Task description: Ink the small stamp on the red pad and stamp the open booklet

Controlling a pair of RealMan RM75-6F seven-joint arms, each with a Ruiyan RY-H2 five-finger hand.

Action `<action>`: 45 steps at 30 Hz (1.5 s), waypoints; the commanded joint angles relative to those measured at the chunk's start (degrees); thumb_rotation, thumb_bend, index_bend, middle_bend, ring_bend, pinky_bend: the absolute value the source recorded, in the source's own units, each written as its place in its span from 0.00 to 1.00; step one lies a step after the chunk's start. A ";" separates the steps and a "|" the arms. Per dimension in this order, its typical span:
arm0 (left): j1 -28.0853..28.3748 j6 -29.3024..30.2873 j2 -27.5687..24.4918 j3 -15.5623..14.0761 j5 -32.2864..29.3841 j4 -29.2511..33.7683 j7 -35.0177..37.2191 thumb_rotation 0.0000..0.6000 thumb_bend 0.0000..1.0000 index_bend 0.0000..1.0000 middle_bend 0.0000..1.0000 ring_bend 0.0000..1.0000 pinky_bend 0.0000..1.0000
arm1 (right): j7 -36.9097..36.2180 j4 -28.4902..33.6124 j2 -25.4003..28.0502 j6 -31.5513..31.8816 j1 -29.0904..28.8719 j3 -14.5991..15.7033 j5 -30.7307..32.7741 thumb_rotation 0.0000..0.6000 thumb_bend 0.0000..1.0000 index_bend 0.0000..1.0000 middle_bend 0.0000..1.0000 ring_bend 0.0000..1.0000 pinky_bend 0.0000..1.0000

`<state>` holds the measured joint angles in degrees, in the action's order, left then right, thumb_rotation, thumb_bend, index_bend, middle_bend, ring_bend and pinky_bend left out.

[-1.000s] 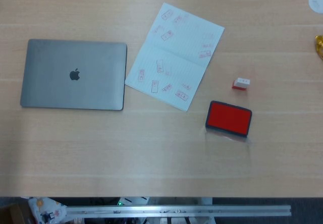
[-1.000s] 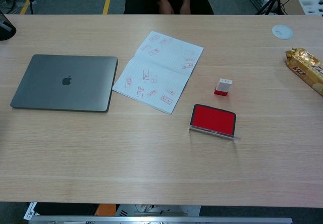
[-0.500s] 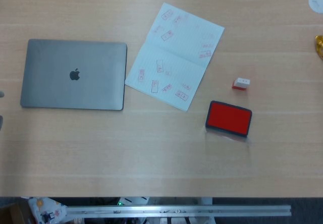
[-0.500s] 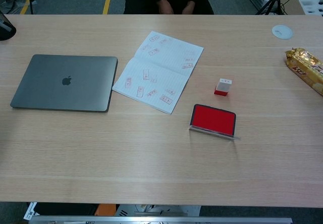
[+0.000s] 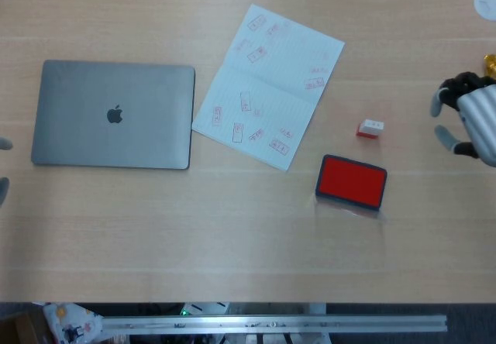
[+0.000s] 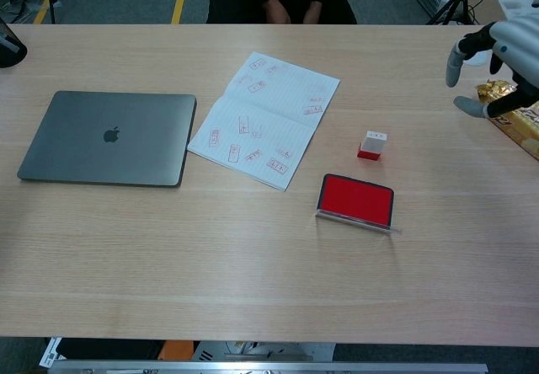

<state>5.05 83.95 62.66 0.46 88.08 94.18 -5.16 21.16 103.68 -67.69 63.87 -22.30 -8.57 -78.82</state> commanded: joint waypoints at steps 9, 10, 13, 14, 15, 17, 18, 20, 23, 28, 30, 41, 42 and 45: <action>0.58 -1.10 0.26 -0.45 0.35 -0.55 0.13 1.00 0.30 0.35 0.34 0.30 0.31 | 15.15 -3.69 -9.47 -6.33 -8.00 -0.53 14.96 1.00 0.24 0.54 0.34 0.16 0.30; 0.67 -1.28 0.26 -0.51 0.40 -0.56 0.11 1.00 0.30 0.35 0.34 0.30 0.31 | 15.94 -4.35 -10.29 -6.21 -8.42 -0.54 15.70 1.00 0.24 0.54 0.34 0.15 0.28; 0.89 -1.53 0.24 -0.64 0.70 -0.50 0.01 1.00 0.30 0.35 0.34 0.30 0.31 | 18.50 -6.45 -12.78 -5.88 -9.77 -0.46 18.12 1.00 0.23 0.54 0.33 0.14 0.28; 0.96 -1.57 0.22 -0.69 0.83 -0.45 0.05 1.00 0.30 0.35 0.34 0.30 0.31 | 19.47 -7.17 -13.66 -5.74 -10.29 -0.41 19.02 1.00 0.23 0.54 0.33 0.14 0.28; 1.00 -1.58 0.19 -0.69 0.88 -0.39 0.09 1.00 0.30 0.35 0.34 0.30 0.31 | 20.18 -7.71 -14.28 -5.63 -10.66 -0.35 19.66 1.00 0.22 0.54 0.33 0.14 0.28; 1.09 -1.63 0.19 -0.67 0.90 -0.37 0.12 1.00 0.30 0.35 0.34 0.30 0.31 | 21.48 -8.81 -15.43 -5.47 -11.40 -0.17 20.71 1.00 0.22 0.54 0.33 0.14 0.27; 1.11 -1.67 0.21 -0.70 0.91 -0.39 0.08 1.00 0.30 0.35 0.34 0.30 0.31 | 22.26 -9.48 -16.13 -5.39 -11.85 -0.01 21.29 1.00 0.22 0.54 0.33 0.14 0.27; 1.22 -1.89 0.27 -0.73 0.82 -0.44 -0.07 1.00 0.30 0.35 0.34 0.30 0.31 | 23.13 -10.48 -17.15 -5.18 -12.44 0.17 22.01 1.00 0.22 0.53 0.32 0.14 0.26; 1.32 -2.27 0.52 -0.76 0.48 -0.65 -0.23 1.00 0.30 0.35 0.34 0.30 0.31 | 24.29 -12.01 -18.66 -4.92 -13.20 0.48 23.53 1.00 0.22 0.52 0.32 0.14 0.26; 1.59 -2.62 0.77 -0.75 0.42 -0.82 -0.19 1.00 0.30 0.35 0.34 0.30 0.31 | 25.20 -13.89 -20.75 -4.35 -14.03 1.12 25.04 1.00 0.22 0.52 0.32 0.14 0.26; 1.69 -2.59 0.82 -0.78 0.63 -0.92 -0.01 1.00 0.30 0.35 0.34 0.30 0.31 | 25.40 -14.45 -21.43 -4.25 -14.28 1.23 25.95 1.00 0.22 0.52 0.32 0.14 0.26; 2.13 -3.11 0.89 -1.01 0.87 -1.55 0.93 1.00 0.30 0.35 0.34 0.30 0.31 | 26.84 -16.42 -24.03 -2.95 -15.78 1.60 28.24 1.00 0.22 0.52 0.32 0.14 0.26; 2.18 -3.19 0.89 -1.00 0.82 -1.59 0.99 1.00 0.30 0.35 0.34 0.30 0.31 | 26.98 -16.71 -24.28 -2.89 -15.95 1.64 28.43 1.00 0.22 0.52 0.32 0.14 0.26; 2.29 -3.41 0.86 -1.09 0.80 -1.70 1.12 1.00 0.30 0.35 0.34 0.30 0.31 | 27.33 -17.47 -25.08 -2.54 -16.29 1.68 28.88 1.00 0.17 0.51 0.32 0.14 0.26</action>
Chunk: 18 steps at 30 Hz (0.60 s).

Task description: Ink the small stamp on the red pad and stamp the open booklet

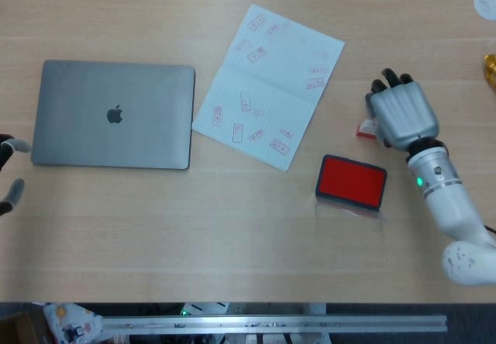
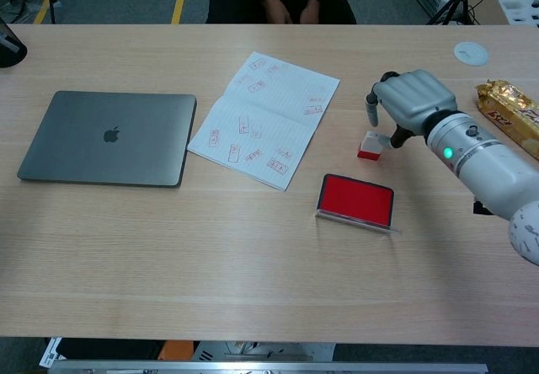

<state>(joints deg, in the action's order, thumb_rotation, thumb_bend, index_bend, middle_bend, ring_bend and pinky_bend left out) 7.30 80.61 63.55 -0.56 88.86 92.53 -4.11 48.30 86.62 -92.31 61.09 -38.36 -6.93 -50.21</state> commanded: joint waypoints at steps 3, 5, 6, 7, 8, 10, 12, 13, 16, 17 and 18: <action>0.09 -0.24 -0.11 -0.19 0.03 -0.13 0.17 1.00 0.30 0.35 0.34 0.30 0.31 | 0.48 -0.87 -1.01 0.55 -0.49 0.11 0.61 1.00 0.16 0.51 0.32 0.14 0.26; 0.15 -0.34 -0.14 -0.17 -0.07 -0.20 0.19 1.00 0.30 0.35 0.34 0.30 0.31 | 0.64 -1.00 -1.19 0.68 -0.65 0.09 0.92 1.00 0.16 0.51 0.32 0.14 0.26; 0.19 -0.41 -0.16 -0.18 -0.13 -0.22 0.22 1.00 0.30 0.35 0.34 0.30 0.31 | 0.84 -1.12 -1.28 0.71 -0.76 0.16 1.11 1.00 0.16 0.51 0.32 0.14 0.26; 0.22 -0.47 -0.15 -0.18 -0.15 -0.23 0.27 1.00 0.30 0.35 0.34 0.30 0.31 | 0.98 -1.16 -1.33 0.68 -0.84 0.19 1.34 1.00 0.16 0.51 0.32 0.14 0.26; 0.24 -0.48 -0.15 -0.20 -0.14 -0.26 0.35 1.00 0.30 0.35 0.34 0.30 0.31 | 1.12 -1.17 -1.41 0.66 -0.95 0.22 1.62 1.00 0.16 0.51 0.32 0.14 0.26; 0.32 -0.56 -0.11 -0.22 -0.09 -0.30 0.43 1.00 0.30 0.35 0.34 0.30 0.31 | 1.38 -1.19 -1.48 0.64 -1.07 0.35 2.04 1.00 0.16 0.51 0.32 0.14 0.26; 0.37 -0.65 -0.04 -0.28 -0.05 -0.37 0.45 1.00 0.30 0.35 0.34 0.30 0.31 | 1.70 -1.27 -1.57 0.73 -1.15 0.48 2.52 1.00 0.16 0.51 0.32 0.14 0.26; 0.41 -0.71 0.00 -0.32 -0.03 -0.40 0.49 1.00 0.30 0.35 0.34 0.30 0.31 | 1.89 -1.39 -1.66 0.75 -1.19 0.58 2.87 1.00 0.16 0.51 0.32 0.14 0.26; 0.52 -0.85 0.12 -0.34 -0.05 -0.54 0.56 1.00 0.30 0.35 0.34 0.30 0.31 | 2.34 -1.97 -1.97 0.46 -1.39 0.81 3.93 1.00 0.16 0.51 0.32 0.14 0.26; 0.55 -0.89 0.14 -0.34 -0.06 -0.57 0.60 1.00 0.30 0.35 0.34 0.30 0.31 | 2.46 -2.27 -2.14 0.36 -1.50 0.84 4.26 1.00 0.16 0.51 0.32 0.14 0.26; 0.56 -0.91 0.14 -0.37 -0.06 -0.59 0.63 1.00 0.30 0.35 0.34 0.30 0.31 | 2.48 -2.51 -2.29 0.35 -1.57 0.83 4.47 1.00 0.16 0.51 0.32 0.14 0.26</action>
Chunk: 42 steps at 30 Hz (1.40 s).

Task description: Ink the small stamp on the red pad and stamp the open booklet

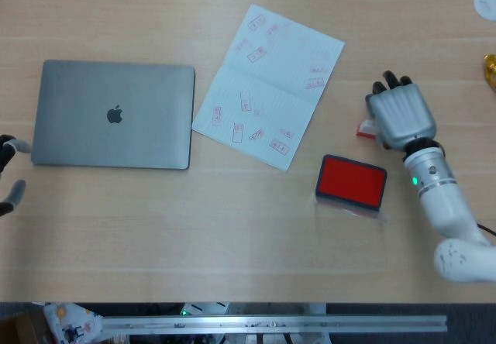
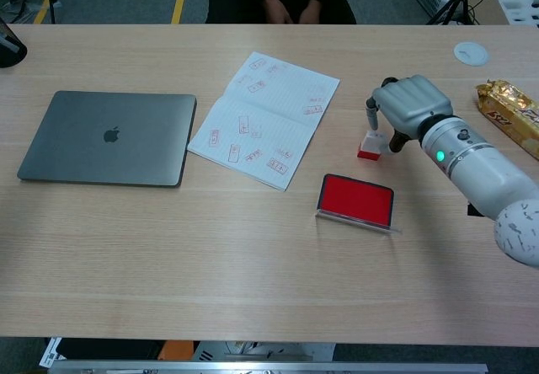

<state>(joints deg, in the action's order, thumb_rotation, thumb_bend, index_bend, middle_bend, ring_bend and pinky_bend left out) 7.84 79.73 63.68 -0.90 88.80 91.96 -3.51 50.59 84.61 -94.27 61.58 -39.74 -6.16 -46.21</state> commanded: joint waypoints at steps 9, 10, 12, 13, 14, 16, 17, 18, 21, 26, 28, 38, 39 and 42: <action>-0.18 0.28 -0.15 -0.17 -0.11 -0.05 0.29 1.00 0.30 0.35 0.34 0.30 0.31 | -0.15 -2.90 -2.12 -0.29 -1.12 -0.50 1.35 1.00 0.18 0.51 0.33 0.14 0.26; -0.20 0.30 -0.16 -0.19 -0.12 -0.06 0.28 1.00 0.30 0.35 0.34 0.30 0.31 | -0.14 -3.12 -2.24 -0.25 -1.19 -0.50 1.37 1.00 0.19 0.51 0.33 0.14 0.26; -0.26 0.37 -0.20 -0.22 -0.13 -0.08 0.36 1.00 0.30 0.35 0.34 0.30 0.31 | -0.18 -3.58 -2.45 -0.23 -1.27 -0.55 1.54 1.00 0.20 0.51 0.33 0.14 0.26; -0.27 0.41 -0.22 -0.19 -0.17 -0.13 0.43 1.00 0.30 0.35 0.34 0.30 0.31 | -0.19 -3.82 -2.52 -0.35 -1.34 -0.60 1.79 1.00 0.21 0.51 0.33 0.14 0.26; -0.27 0.43 -0.24 -0.17 -0.21 -0.15 0.51 1.00 0.30 0.35 0.34 0.30 0.31 | -0.26 -4.00 -2.58 -0.39 -1.38 -0.68 2.02 1.00 0.21 0.51 0.33 0.14 0.26; -0.32 0.53 -0.29 -0.16 -0.25 -0.14 0.62 1.00 0.30 0.35 0.34 0.30 0.31 | -0.41 -4.16 -2.64 -0.39 -1.41 -0.73 2.13 1.00 0.21 0.51 0.33 0.14 0.26; -0.34 0.60 -0.30 -0.16 -0.23 -0.14 0.67 1.00 0.30 0.35 0.34 0.30 0.31 | -0.49 -4.12 -2.62 -0.44 -1.43 -0.71 2.13 1.00 0.21 0.51 0.33 0.14 0.26; -0.38 0.66 -0.32 -0.17 -0.22 -0.13 0.71 1.00 0.30 0.35 0.34 0.30 0.31 | -0.58 -4.03 -2.59 -0.49 -1.45 -0.67 2.07 1.00 0.21 0.51 0.33 0.14 0.26; -0.29 0.52 -0.36 -0.16 -0.27 -0.11 0.74 1.00 0.30 0.35 0.34 0.30 0.31 | -0.89 -3.59 -2.49 -0.36 -1.44 -0.45 1.64 1.00 0.21 0.51 0.34 0.14 0.26; -0.26 0.40 -0.24 -0.21 -0.31 -0.10 0.69 1.00 0.30 0.35 0.34 0.30 0.31 | -1.27 -3.66 -2.50 -0.32 -1.39 -0.32 1.60 1.00 0.21 0.52 0.35 0.14 0.26; -0.25 0.36 -0.17 -0.23 -0.34 -0.12 0.66 1.00 0.30 0.35 0.34 0.30 0.31 | -1.40 -3.99 -2.60 -0.47 -1.43 -0.32 1.75 1.00 0.22 0.53 0.35 0.14 0.26; -0.35 0.27 -0.21 -0.26 -0.71 -0.10 0.61 1.00 0.30 0.35 0.34 0.30 0.31 | -2.67 -5.13 -3.26 -0.76 -1.33 -0.19 1.43 1.00 0.26 0.57 0.36 0.16 0.26; -0.35 0.25 -0.23 -0.26 -0.73 -0.08 0.59 1.00 0.30 0.35 0.34 0.30 0.31 | -2.74 -5.24 -3.33 -0.78 -1.33 -0.18 1.39 1.00 0.27 0.58 0.37 0.16 0.26; -0.40 0.31 -0.26 -0.26 -0.77 -0.04 0.63 1.00 0.30 0.35 0.34 0.30 0.31 | -3.12 -5.49 -3.45 -1.04 -1.37 -0.25 1.28 1.00 0.28 0.60 0.38 0.17 0.26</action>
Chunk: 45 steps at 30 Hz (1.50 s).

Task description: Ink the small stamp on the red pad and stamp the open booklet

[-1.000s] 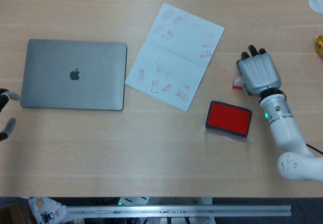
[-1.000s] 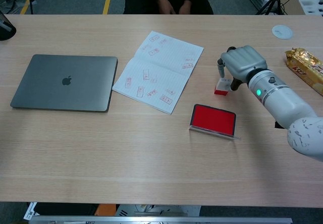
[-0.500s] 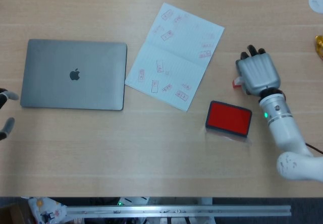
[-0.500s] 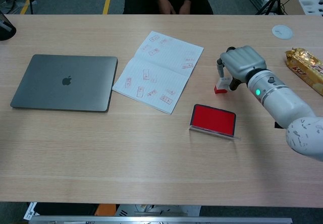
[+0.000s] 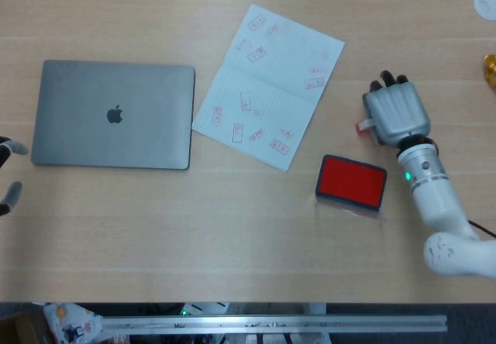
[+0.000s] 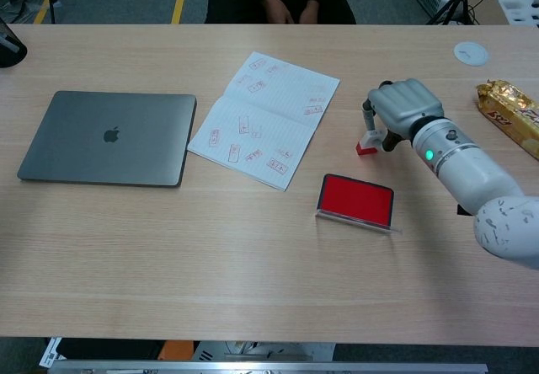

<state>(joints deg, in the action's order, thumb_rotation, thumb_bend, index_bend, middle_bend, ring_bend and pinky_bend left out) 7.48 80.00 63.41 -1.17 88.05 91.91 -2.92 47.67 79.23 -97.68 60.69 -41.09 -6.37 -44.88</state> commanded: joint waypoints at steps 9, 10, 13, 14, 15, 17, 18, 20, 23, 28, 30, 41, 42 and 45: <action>-0.23 0.17 -0.76 0.06 -0.42 0.77 0.06 1.00 0.30 0.35 0.34 0.30 0.31 | -3.97 9.42 6.53 -2.28 0.24 -0.61 -1.85 1.00 0.32 0.64 0.40 0.18 0.26; -0.25 0.19 -0.86 0.07 -0.47 0.90 0.05 1.00 0.30 0.35 0.34 0.30 0.31 | -4.53 11.29 7.93 -2.79 0.26 -0.63 -2.06 1.00 0.32 0.64 0.40 0.18 0.26; -0.36 0.15 -1.18 -0.05 -0.55 1.32 -0.03 1.00 0.30 0.35 0.34 0.30 0.31 | -7.09 17.32 13.01 -5.84 0.19 -0.63 -1.76 1.00 0.32 0.64 0.41 0.20 0.26; -0.37 0.10 -1.24 -0.09 -0.57 1.44 -0.11 1.00 0.30 0.35 0.34 0.30 0.31 | -7.83 18.75 14.46 -6.86 0.08 -0.56 -1.74 1.00 0.33 0.64 0.42 0.21 0.26; -0.39 0.08 -1.30 -0.13 -0.56 1.59 -0.22 1.00 0.30 0.35 0.34 0.30 0.31 | -8.61 20.38 16.14 -8.02 -0.06 -0.29 -1.90 1.00 0.33 0.64 0.42 0.21 0.26; -0.46 0.11 -1.35 -0.20 -0.51 1.82 -0.39 1.00 0.30 0.35 0.34 0.30 0.31 | -9.57 22.54 18.25 -9.48 -0.23 0.35 -2.25 1.00 0.34 0.64 0.42 0.22 0.27; -0.50 0.17 -1.37 -0.23 -0.50 1.96 -0.50 1.00 0.30 0.35 0.34 0.30 0.31 | -10.19 23.82 19.44 -10.41 -0.35 0.84 -2.31 1.00 0.34 0.64 0.43 0.22 0.28; -0.59 0.23 -1.39 -0.29 -0.46 2.10 -0.57 1.00 0.30 0.35 0.34 0.30 0.31 | -10.67 25.29 20.90 -11.70 -0.72 1.67 -2.30 1.00 0.36 0.65 0.43 0.23 0.29; -0.58 0.01 -1.54 -0.41 -0.47 2.31 -0.69 1.00 0.30 0.35 0.34 0.30 0.31 | -10.32 26.43 22.04 -12.24 -1.39 3.07 -3.29 1.00 0.37 0.66 0.45 0.25 0.30; -0.75 0.19 -1.52 -0.44 -0.49 2.25 -0.41 1.00 0.30 0.35 0.34 0.30 0.31 | -9.18 26.86 22.17 -11.16 -2.19 4.92 -3.65 1.00 0.40 0.67 0.46 0.27 0.32; -0.83 0.10 -1.51 -0.53 -0.58 2.09 -0.35 1.00 0.30 0.35 0.34 0.30 0.31 | -8.10 26.38 21.75 -10.22 -2.55 5.58 -3.66 1.00 0.41 0.68 0.46 0.27 0.32; -1.33 0.30 -1.32 -0.75 -0.72 1.53 0.43 1.00 0.30 0.35 0.34 0.30 0.31 | -0.53 25.68 19.91 -7.97 -6.31 8.42 -1.66 1.00 0.45 0.69 0.47 0.28 0.32; -1.37 0.30 -1.30 -0.76 -0.76 1.40 0.53 1.00 0.30 0.35 0.34 0.30 0.31 | 0.03 25.71 19.52 -7.74 -6.60 8.66 -1.44 1.00 0.45 0.69 0.47 0.29 0.32; -1.45 0.23 -1.24 -0.73 -0.97 1.10 0.83 1.00 0.30 0.35 0.34 0.30 0.31 | 1.17 25.71 18.74 -7.36 -7.31 9.16 -1.08 1.00 0.45 0.69 0.48 0.29 0.32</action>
<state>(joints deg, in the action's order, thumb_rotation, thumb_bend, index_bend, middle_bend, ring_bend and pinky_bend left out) 6.04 80.23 62.16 -1.91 87.09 93.02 -2.09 48.56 104.98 -78.69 53.11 -48.21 2.57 -46.08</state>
